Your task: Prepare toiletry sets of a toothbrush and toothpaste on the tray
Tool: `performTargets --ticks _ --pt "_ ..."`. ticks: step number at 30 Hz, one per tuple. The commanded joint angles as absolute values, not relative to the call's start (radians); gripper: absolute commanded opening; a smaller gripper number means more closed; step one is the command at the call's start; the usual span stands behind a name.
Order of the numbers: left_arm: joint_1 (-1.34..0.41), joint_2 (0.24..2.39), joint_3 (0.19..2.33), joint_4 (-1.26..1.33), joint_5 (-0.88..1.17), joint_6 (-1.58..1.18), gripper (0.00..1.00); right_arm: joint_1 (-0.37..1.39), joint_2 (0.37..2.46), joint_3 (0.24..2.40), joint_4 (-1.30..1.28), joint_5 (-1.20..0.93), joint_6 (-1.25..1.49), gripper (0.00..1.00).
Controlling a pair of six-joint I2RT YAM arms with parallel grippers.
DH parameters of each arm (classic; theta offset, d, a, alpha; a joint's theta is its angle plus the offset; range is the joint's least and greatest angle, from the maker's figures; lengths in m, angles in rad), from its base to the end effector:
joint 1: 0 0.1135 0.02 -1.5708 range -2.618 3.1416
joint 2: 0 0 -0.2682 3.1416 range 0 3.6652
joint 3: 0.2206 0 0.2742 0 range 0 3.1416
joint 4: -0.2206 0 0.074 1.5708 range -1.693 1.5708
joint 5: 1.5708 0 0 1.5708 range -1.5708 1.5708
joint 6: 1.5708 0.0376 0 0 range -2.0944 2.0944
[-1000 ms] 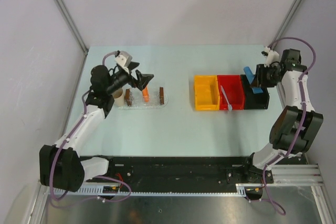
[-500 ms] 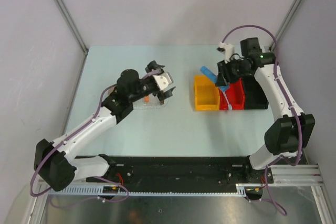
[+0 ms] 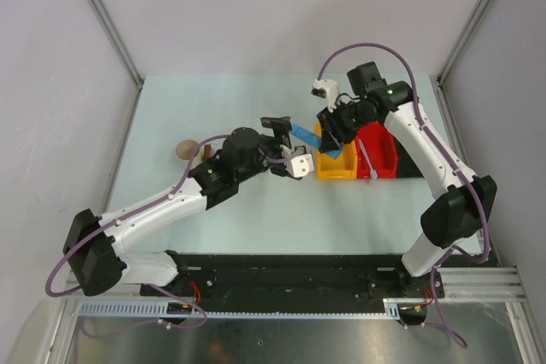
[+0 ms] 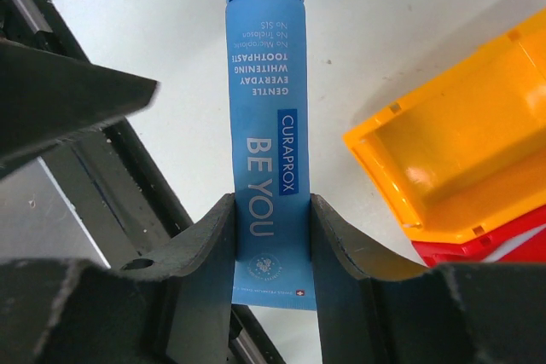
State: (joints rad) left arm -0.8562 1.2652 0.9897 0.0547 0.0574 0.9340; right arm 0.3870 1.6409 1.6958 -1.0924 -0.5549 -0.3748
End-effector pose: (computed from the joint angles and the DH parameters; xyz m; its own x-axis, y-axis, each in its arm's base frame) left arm 0.2093 -0.2446 0.3298 0.5505 0.5904 -0.5903 0.5856 0.2309 0.7770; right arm 0.3227 0.1529 0.3644 -0.5339 -0.5536 -0.6392 -0.8213 0.5194 0.2361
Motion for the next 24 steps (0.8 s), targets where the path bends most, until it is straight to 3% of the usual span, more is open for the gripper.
performTargets --ticks 1,24 --pt "-0.891 1.284 1.035 0.061 0.002 1.035 1.00 0.417 1.658 1.778 -1.109 -0.586 -0.373 0.14" --pt "-0.885 1.376 1.066 0.069 -0.035 1.146 1.00 0.446 1.654 1.793 -1.184 -0.712 -0.411 0.13"
